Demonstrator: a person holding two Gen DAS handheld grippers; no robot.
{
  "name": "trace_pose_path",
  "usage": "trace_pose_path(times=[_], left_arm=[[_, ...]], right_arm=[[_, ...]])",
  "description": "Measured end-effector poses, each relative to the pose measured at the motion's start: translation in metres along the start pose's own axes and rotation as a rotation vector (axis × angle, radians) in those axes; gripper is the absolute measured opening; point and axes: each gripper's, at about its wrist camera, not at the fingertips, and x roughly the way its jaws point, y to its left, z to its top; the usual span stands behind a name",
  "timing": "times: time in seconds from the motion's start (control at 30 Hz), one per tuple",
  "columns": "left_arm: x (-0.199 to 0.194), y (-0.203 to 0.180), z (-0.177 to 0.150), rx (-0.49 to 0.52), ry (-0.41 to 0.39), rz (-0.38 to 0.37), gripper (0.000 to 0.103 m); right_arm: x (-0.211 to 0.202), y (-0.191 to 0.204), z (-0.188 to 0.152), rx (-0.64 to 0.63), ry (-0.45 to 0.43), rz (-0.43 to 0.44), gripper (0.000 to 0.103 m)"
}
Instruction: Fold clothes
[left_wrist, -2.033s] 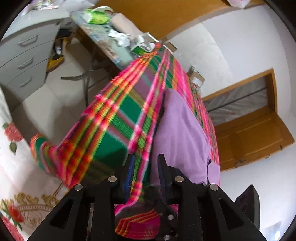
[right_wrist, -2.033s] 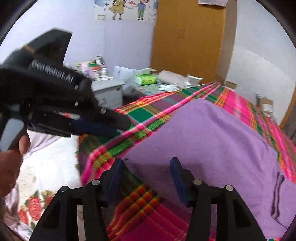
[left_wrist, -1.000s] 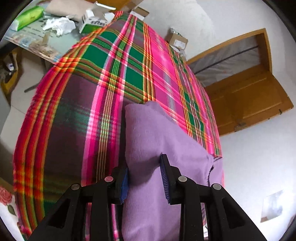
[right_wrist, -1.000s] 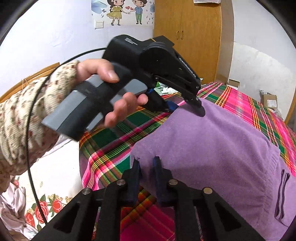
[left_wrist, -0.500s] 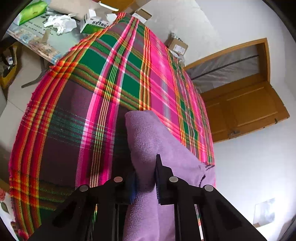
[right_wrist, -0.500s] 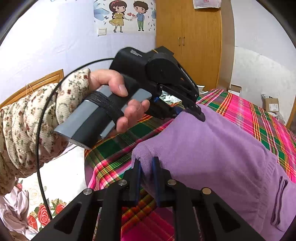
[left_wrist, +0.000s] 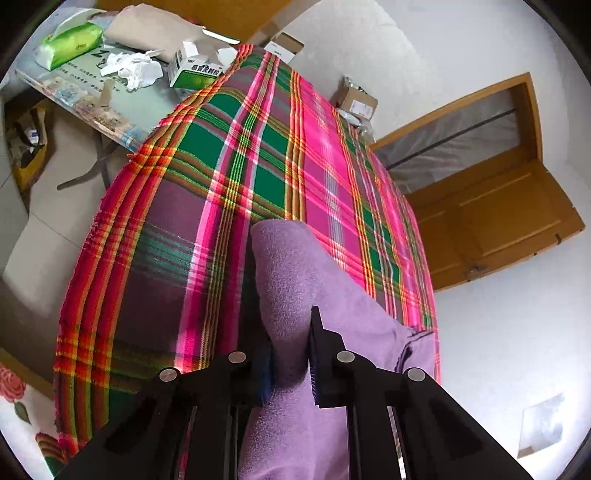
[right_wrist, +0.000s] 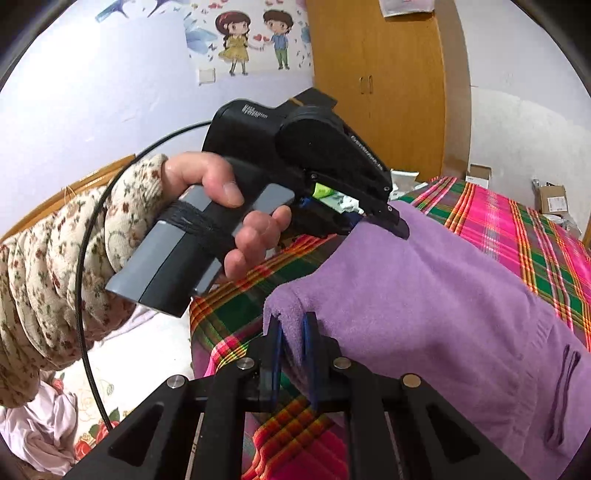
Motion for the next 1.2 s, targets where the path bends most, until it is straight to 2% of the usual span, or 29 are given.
trace_pose_path(times=[0.7, 1.0, 1.2], left_arm=[[-0.01, -0.122, -0.015, 0.121, -0.078, -0.058, 0.016], [0.002, -0.174, -0.027, 0.154, -0.097, -0.071, 0.016], [0.019, -0.209, -0.037, 0.198, -0.082, -0.07, 0.016]], right_arm=[[-0.106, -0.032, 0.002, 0.088, -0.235, -0.076, 0.011], [-0.16, -0.064, -0.011, 0.125, -0.33, -0.129, 0.008], [-0.183, -0.086, -0.022, 0.155, -0.351, -0.154, 0.007]])
